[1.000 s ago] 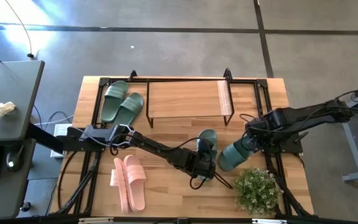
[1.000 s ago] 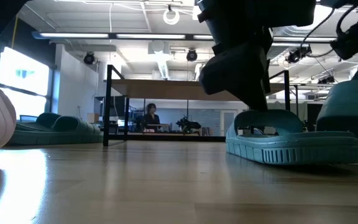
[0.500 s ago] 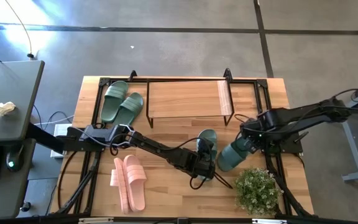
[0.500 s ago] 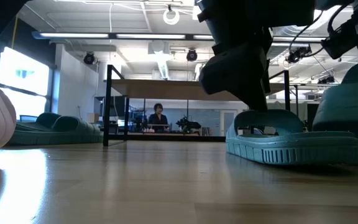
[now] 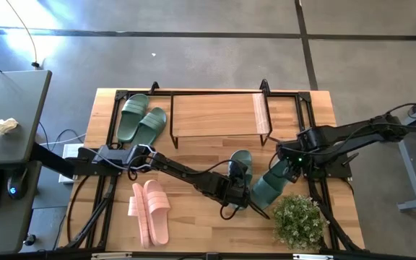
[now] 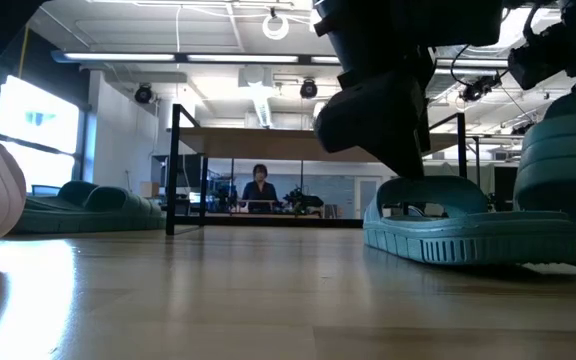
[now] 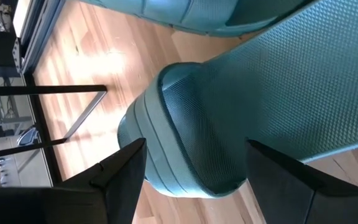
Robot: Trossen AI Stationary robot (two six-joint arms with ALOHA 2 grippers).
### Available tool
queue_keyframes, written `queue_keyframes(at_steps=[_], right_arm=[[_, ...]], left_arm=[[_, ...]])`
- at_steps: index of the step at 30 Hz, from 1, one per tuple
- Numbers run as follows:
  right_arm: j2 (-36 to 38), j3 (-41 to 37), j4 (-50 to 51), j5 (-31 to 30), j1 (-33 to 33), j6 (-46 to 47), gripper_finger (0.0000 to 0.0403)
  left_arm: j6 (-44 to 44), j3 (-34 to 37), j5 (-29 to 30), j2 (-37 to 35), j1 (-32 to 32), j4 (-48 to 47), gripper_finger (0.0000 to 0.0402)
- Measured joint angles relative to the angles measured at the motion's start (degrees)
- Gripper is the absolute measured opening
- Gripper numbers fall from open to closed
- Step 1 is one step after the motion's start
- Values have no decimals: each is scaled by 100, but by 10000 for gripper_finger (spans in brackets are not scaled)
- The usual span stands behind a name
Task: Pick and place slides into the shelf
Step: Adjust the green slide, then put the green slide under the shelf
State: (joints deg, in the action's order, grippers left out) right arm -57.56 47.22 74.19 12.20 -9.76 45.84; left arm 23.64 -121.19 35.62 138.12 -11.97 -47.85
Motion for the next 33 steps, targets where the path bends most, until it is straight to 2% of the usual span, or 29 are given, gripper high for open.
queue_keyframes(at_steps=[6,14,24,28,33], right_arm=[[216,0,-451,-7,-2,310,193],[201,0,-410,-619,37,677,193],[204,0,-257,-533,-55,1114,193],[211,88,406,-500,-55,1604,193],[185,423,794,-1002,-199,2133,193]], left_arm=[[2,0,0,0,0,-63,253],[0,0,0,0,0,-80,253],[0,0,-7,0,0,-80,253],[0,0,-7,0,0,-126,253],[4,0,-4,0,4,-125,253]])
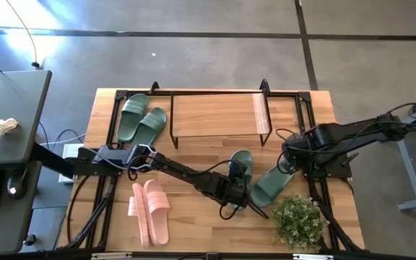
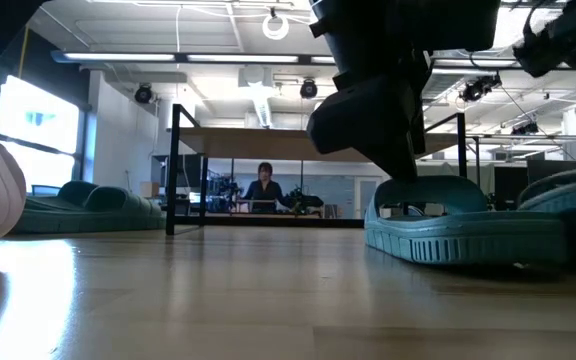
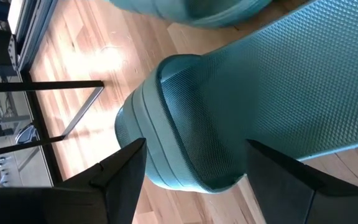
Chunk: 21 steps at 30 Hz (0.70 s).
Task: Pick and place slides into the shelf
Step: Put the green slide under the shelf
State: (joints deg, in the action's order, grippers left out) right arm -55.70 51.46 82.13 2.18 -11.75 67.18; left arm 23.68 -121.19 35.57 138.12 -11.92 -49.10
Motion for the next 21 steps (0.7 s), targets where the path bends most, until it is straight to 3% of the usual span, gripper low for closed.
queue_keyframes(at_steps=[11,21], right_arm=[[-81,783,125,-602,-79,-400,193],[-80,1343,300,-1295,-79,-752,193]], left_arm=[[-11,10,-52,0,222,88,253],[7,447,-106,0,249,492,253]])
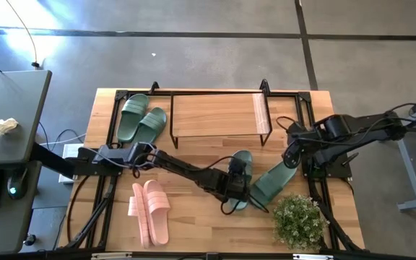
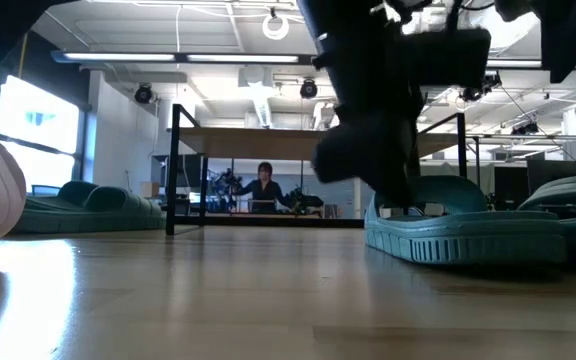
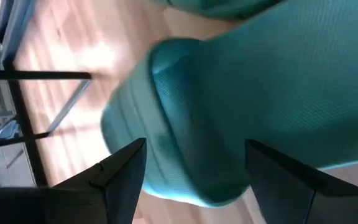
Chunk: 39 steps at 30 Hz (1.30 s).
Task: Pick and place slides into the shelf
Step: Put the green slide under the shelf
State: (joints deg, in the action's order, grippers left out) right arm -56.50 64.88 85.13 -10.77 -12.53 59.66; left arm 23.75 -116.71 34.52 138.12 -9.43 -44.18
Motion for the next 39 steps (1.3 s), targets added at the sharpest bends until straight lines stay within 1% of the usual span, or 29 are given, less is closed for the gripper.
queue_keyframes(at_steps=[7,10,12,14,18,19,20,24,26,29,33,36,39], right_arm=[[-10,-2,-2,-241,-2,-222,193],[-10,-2,-3,-276,-2,-230,193],[-10,-2,-3,-277,-2,-229,193],[-10,-2,-2,-273,-2,-227,193],[-10,-4,-3,-271,-2,-229,193],[-10,-6,-3,-273,-2,-229,193],[-10,-7,-3,-274,-2,-229,193],[-10,-7,-3,-282,-2,-247,193],[-10,-9,-3,-290,-2,-305,193],[-10,-9,-3,-392,-2,-317,192],[-10,-9,-3,-489,-2,-319,192],[-10,-11,-3,-522,-2,-319,192],[-10,-11,-4,-522,-2,-337,192]], left_arm=[[-7,181,777,2,18,161,249],[-8,213,1014,2,55,290,223],[-5,213,989,2,107,345,191],[-12,213,842,2,165,345,149],[-23,213,600,2,211,324,44],[-26,213,597,2,210,306,24],[-56,213,603,1,200,269,14],[-518,213,853,0,98,-212,22],[-795,208,928,0,26,-623,11],[-1379,206,1040,-9,-96,-1261,8],[-2366,208,1306,-9,-284,-2107,5],[-2931,211,1472,-9,-362,-2440,6],[-3183,211,1496,-9,-345,-2491,3]])
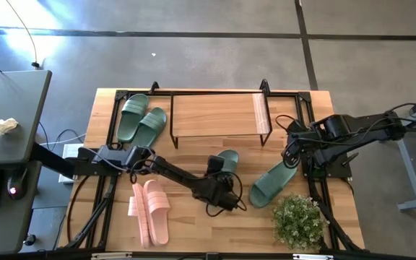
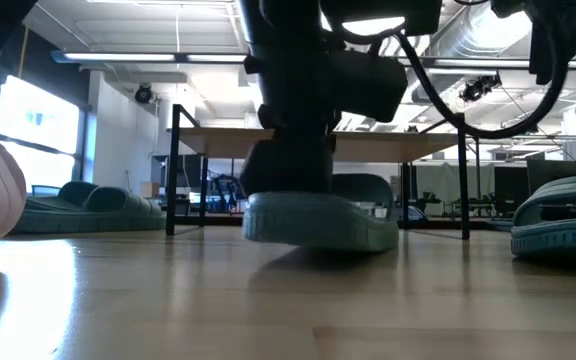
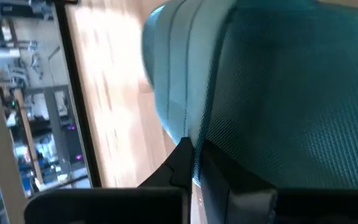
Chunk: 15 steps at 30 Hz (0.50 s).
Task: Pick and place slides into the shelf
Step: Put the green slide under the shelf
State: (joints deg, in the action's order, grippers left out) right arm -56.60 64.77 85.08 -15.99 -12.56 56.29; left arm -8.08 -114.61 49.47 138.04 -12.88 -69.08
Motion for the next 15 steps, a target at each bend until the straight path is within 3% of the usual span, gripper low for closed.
queue_keyframes(at_steps=[8,15], right_arm=[[0,-2,-29,4,0,-37,192],[0,-2,-219,7,0,-177,192]], left_arm=[[-328,0,152,0,340,65,2],[-329,-2,83,2,683,788,2]])
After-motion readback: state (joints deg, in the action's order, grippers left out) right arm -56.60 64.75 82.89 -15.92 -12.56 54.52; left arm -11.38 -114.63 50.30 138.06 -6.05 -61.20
